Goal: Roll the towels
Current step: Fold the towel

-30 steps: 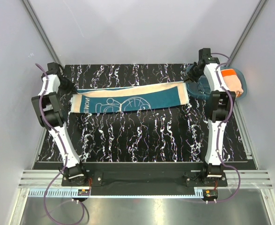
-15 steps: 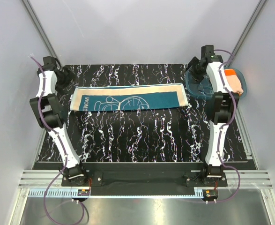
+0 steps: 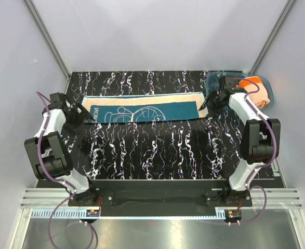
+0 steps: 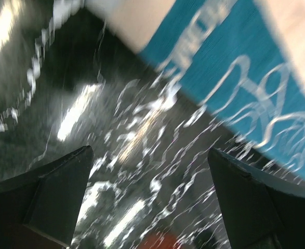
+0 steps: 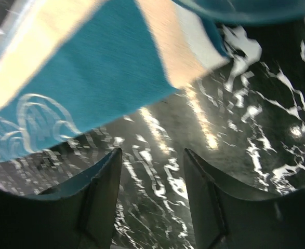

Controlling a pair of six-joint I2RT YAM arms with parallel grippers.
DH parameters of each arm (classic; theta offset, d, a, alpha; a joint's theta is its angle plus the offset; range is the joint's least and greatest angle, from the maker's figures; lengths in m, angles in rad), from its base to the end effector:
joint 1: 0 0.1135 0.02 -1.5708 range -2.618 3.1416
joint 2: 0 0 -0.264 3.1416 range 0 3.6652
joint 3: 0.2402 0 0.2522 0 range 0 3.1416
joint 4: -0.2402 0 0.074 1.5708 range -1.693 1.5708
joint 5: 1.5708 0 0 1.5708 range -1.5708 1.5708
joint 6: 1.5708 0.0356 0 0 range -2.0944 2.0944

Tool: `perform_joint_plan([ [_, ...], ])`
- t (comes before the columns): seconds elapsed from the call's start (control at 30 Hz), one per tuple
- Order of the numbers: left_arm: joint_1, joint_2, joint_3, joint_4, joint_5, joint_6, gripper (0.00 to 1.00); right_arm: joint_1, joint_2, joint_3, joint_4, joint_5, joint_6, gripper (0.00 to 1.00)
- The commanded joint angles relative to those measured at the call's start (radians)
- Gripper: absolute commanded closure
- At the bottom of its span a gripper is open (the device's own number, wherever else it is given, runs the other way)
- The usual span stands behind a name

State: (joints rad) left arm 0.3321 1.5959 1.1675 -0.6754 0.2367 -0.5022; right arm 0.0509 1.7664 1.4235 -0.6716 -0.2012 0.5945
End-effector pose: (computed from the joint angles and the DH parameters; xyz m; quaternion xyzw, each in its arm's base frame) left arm 0.3083 0.0975 0.2333 -0.3664 0.8943 -0.1340 0.2192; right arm 0.3788 0.0264 0.2541 0.2303 0.9290 0.1782 0.2285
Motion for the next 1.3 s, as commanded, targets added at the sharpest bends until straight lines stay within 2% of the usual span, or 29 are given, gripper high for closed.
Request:
perform_joint_plan([
  [0.0,-0.004,-0.076,-0.089,0.08,0.049,0.062,0.01,-0.011,0.018,-0.06,0.079,-0.003,-0.019,0.44],
  [0.33,-0.034,-0.085,-0.103,0.076,0.029,0.073,0.01,-0.045,0.169,0.054,0.07,0.063,-0.03,0.49],
  [0.93,-0.033,-0.042,-0.069,0.079,0.026,0.05,0.01,-0.046,0.309,0.048,0.135,0.141,-0.018,0.51],
  [1.0,-0.031,-0.04,-0.068,0.079,0.026,0.051,0.01,-0.045,0.321,0.041,0.141,0.148,-0.019,0.53],
  [1.1,-0.033,-0.037,-0.065,0.079,0.026,0.05,0.01,-0.045,0.334,0.037,0.153,0.143,-0.019,0.62],
  [1.17,-0.031,-0.036,-0.066,0.079,0.024,0.048,0.01,-0.045,0.338,0.037,0.161,0.134,-0.018,0.73],
  [1.23,-0.033,-0.036,-0.068,0.08,0.027,0.048,0.01,-0.043,0.341,0.037,0.162,0.135,-0.018,0.8],
  [1.27,-0.033,-0.036,-0.069,0.077,0.027,0.048,0.01,-0.043,0.341,0.038,0.165,0.132,-0.019,0.87],
])
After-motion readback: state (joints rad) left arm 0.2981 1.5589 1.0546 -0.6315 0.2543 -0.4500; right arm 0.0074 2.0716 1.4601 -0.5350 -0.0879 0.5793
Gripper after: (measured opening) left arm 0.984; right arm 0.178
